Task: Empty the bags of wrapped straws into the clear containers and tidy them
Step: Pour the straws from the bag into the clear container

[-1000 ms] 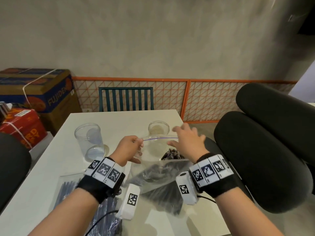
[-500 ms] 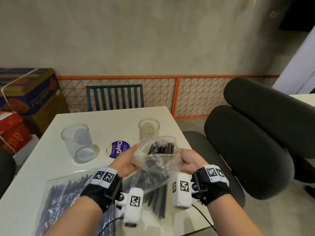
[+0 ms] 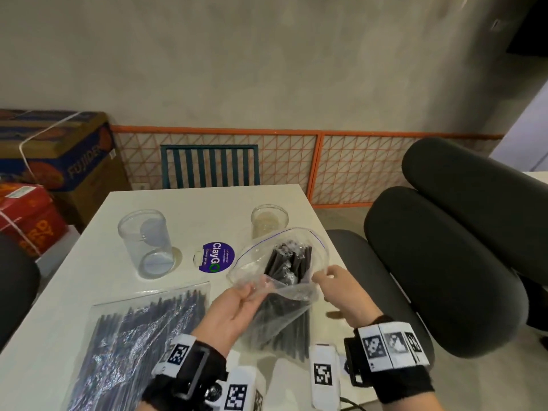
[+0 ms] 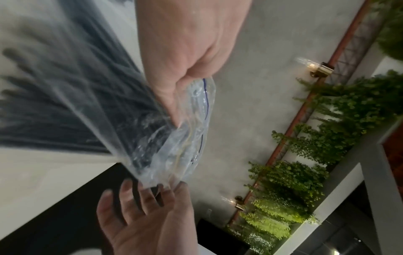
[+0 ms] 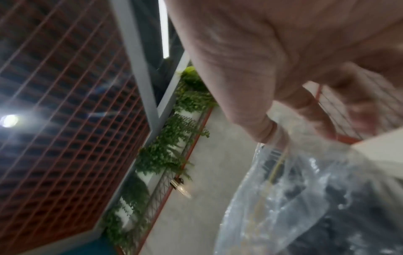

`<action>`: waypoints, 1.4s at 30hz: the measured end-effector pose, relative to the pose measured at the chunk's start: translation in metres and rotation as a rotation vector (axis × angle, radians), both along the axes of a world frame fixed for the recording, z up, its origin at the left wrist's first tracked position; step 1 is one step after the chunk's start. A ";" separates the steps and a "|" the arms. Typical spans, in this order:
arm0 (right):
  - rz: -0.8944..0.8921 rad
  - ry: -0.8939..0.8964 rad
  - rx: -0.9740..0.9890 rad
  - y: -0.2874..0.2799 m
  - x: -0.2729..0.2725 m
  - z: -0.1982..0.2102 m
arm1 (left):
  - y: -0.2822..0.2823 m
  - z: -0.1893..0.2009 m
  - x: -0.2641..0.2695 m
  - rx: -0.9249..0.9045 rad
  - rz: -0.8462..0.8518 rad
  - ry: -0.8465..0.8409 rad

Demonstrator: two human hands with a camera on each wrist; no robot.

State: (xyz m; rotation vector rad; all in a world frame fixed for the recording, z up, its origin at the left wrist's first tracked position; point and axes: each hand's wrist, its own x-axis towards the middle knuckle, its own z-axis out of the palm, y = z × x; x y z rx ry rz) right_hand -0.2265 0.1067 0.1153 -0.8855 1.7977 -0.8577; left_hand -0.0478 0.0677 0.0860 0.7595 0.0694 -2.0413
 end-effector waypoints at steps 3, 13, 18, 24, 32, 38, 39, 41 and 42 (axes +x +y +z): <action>-0.053 -0.360 0.049 0.006 0.008 0.003 | 0.010 -0.003 -0.009 0.038 0.013 -0.035; -0.178 -0.940 -0.059 -0.001 0.020 -0.033 | -0.010 -0.017 0.000 -0.094 -0.265 -0.434; 0.185 -0.706 -0.030 0.004 0.015 -0.030 | -0.025 0.008 0.000 -0.316 -0.422 -0.857; 0.223 -0.219 -0.032 0.009 0.014 -0.010 | -0.033 0.028 -0.010 -0.661 -0.517 -1.233; 0.146 0.048 -0.420 -0.011 -0.009 -0.006 | -0.037 0.014 -0.012 -0.677 -0.612 -1.021; -0.199 -0.534 -0.161 -0.025 -0.012 -0.024 | -0.058 -0.020 -0.001 -0.400 -0.542 -0.553; -0.193 -0.655 -0.124 -0.023 -0.012 -0.022 | -0.063 -0.032 0.003 -0.323 -0.503 -0.527; -0.100 -0.607 -0.052 -0.024 -0.013 -0.029 | -0.084 -0.068 0.008 -0.229 -0.436 -0.516; -0.015 -0.440 -0.017 -0.025 -0.013 -0.033 | -0.086 -0.074 0.009 -0.234 -0.435 -0.485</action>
